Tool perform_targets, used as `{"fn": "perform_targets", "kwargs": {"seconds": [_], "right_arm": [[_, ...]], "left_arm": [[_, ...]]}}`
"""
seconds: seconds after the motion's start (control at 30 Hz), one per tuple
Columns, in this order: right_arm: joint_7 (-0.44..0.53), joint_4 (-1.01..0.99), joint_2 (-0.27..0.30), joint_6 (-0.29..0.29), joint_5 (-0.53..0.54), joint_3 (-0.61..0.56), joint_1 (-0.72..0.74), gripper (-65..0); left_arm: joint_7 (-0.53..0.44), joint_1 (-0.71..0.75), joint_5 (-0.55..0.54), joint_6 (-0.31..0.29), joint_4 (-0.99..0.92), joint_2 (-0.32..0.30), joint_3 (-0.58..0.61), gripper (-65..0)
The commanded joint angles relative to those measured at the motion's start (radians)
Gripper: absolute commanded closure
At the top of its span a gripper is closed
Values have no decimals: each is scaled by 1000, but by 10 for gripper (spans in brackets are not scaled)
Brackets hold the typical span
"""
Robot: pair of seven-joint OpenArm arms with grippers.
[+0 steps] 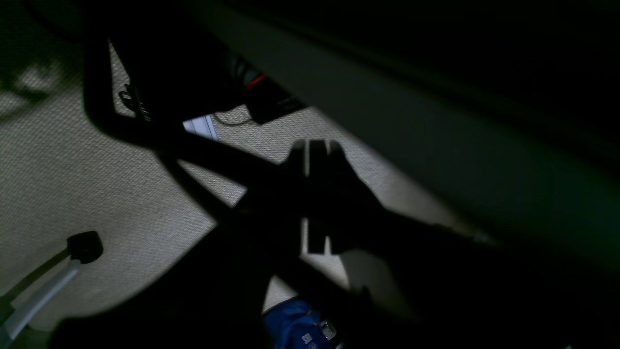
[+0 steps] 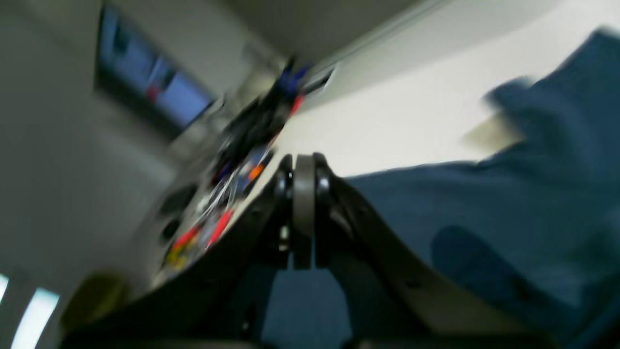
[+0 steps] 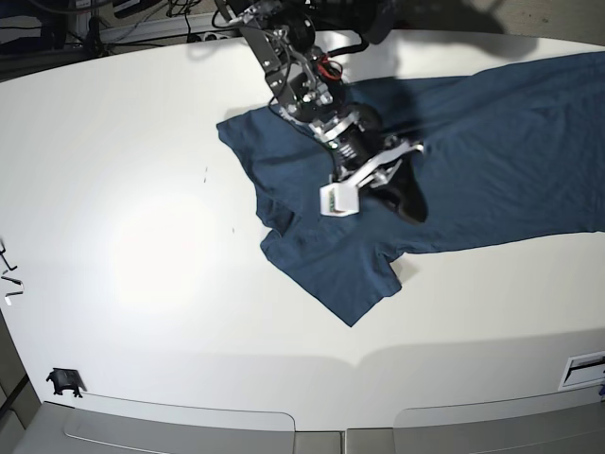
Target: Fold the T-shirt properly
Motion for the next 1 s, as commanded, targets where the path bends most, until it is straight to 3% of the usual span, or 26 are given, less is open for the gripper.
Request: {"fn": "perform_targets", "kwargs": {"seconds": [0.0, 0.13, 0.23, 0.3, 0.4, 0.53, 0.83, 0.97], "right_arm": [[-10, 18, -10, 44, 3, -2, 14, 0], [-190, 18, -10, 130, 34, -2, 23, 0], [-369, 19, -11, 132, 100, 9, 50, 0], [-505, 20, -11, 132, 200, 35, 74, 0], [-709, 20, -11, 132, 450, 101, 109, 0], [-901, 19, -11, 129, 882, 229, 130, 0], [-1182, 28, -29, 114, 911, 550, 130, 0], [-1182, 28, -29, 115, 911, 651, 129, 0]], "left_arm": [[-2, 11, -1, -30, 2, 13, 2, 0], [-2, 11, -1, -30, 2, 13, 2, 0], [-2, 11, -1, -30, 2, 13, 2, 0], [-2, 11, -2, -30, 2, 13, 2, 0], [-2, 11, -1, -30, 2, 13, 2, 0], [-2, 11, -1, -30, 2, 13, 2, 0], [-2, 11, -1, -30, 2, 13, 2, 0], [-1, 11, -1, -30, 2, 13, 2, 0]]}}
